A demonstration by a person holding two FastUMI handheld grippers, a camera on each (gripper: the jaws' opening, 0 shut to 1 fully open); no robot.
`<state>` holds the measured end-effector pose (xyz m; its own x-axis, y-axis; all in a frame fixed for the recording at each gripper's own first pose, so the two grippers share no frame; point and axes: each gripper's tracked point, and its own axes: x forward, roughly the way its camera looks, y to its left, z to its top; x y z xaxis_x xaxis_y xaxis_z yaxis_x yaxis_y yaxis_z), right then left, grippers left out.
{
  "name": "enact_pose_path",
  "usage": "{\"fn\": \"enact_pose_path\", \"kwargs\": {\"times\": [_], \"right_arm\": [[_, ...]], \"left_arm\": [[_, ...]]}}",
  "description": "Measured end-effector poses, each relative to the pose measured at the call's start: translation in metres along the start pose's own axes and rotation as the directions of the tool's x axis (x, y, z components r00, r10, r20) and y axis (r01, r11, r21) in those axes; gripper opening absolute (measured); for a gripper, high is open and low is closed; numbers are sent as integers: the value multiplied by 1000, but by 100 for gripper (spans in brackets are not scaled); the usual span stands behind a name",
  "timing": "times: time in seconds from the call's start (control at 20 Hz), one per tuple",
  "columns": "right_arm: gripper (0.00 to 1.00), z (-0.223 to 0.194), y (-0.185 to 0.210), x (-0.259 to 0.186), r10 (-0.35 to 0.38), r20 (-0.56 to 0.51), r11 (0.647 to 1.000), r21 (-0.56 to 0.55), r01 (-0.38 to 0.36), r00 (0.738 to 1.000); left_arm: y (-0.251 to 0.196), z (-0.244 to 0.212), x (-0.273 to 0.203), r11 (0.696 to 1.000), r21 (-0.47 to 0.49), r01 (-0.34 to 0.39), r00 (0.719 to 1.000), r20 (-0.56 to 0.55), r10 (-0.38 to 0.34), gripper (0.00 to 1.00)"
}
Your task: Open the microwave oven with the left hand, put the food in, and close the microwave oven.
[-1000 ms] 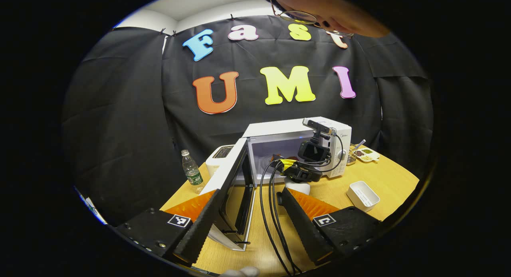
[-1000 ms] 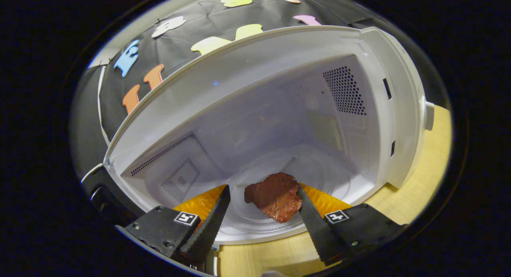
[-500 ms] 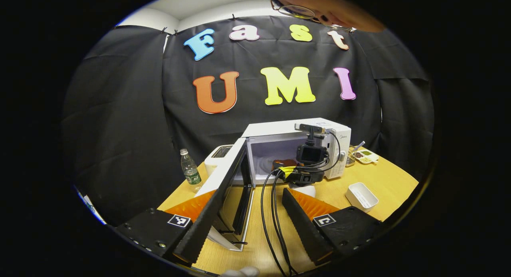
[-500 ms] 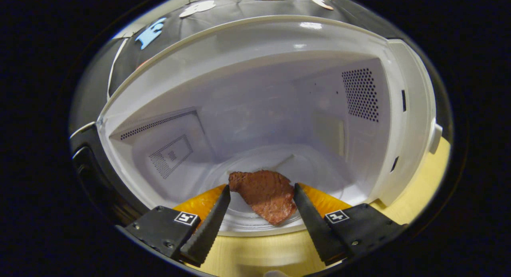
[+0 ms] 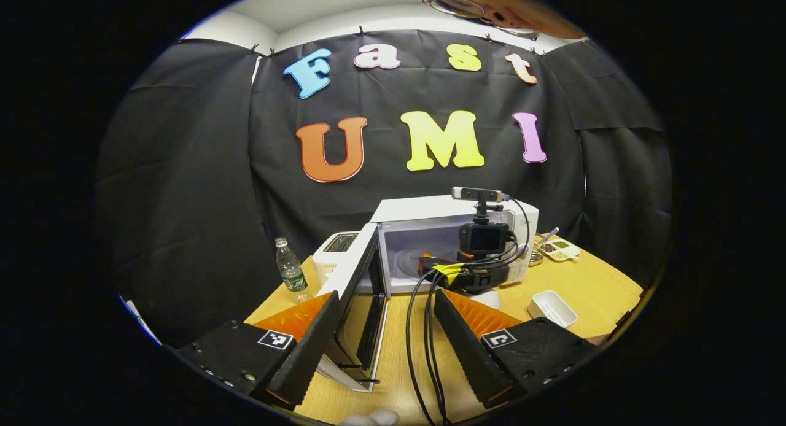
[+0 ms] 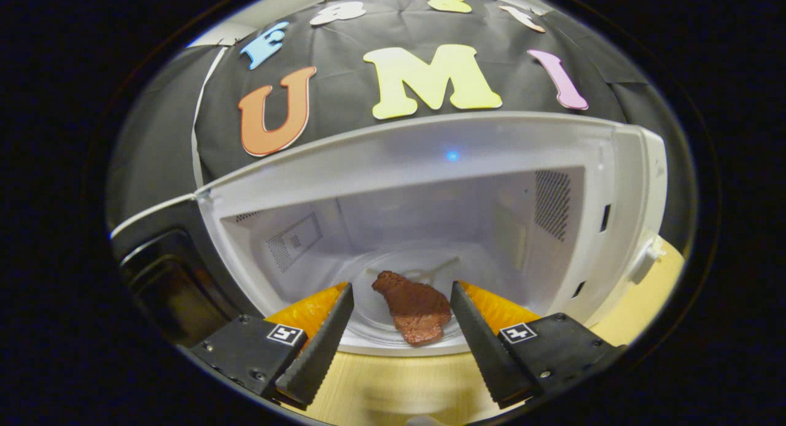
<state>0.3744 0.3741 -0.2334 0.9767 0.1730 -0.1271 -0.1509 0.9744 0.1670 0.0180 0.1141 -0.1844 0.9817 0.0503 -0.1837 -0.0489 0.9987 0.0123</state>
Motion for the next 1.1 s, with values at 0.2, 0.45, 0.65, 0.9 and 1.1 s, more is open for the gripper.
{"fn": "enact_pose_path", "kwargs": {"times": [0.2, 0.45, 0.65, 0.9, 1.1], "right_arm": [[100, 48, -25, -62, 12, -3, 997, -76, -12, 1000], [100, 119, -58, -141, 54, -2, 984, -168, -54, 999], [92, 150, -76, -203, 61, -10, 984, -169, -62, 998], [92, 154, -93, -263, 56, -51, 982, -177, -64, 997], [92, 148, -106, -295, 49, -86, 982, -176, -63, 995]], "left_arm": [[28, 29, -6, 1000, -12, -20, 999, 38, 20, 95], [90, 51, -12, 995, 0, -103, 991, 88, 102, 95], [141, 27, -13, 983, -7, -182, 981, 59, 183, 95], [166, -26, 4, 981, -77, -180, 984, -20, 179, 66], [171, -66, 22, 979, -73, -189, 980, -80, 183, 13]]}}
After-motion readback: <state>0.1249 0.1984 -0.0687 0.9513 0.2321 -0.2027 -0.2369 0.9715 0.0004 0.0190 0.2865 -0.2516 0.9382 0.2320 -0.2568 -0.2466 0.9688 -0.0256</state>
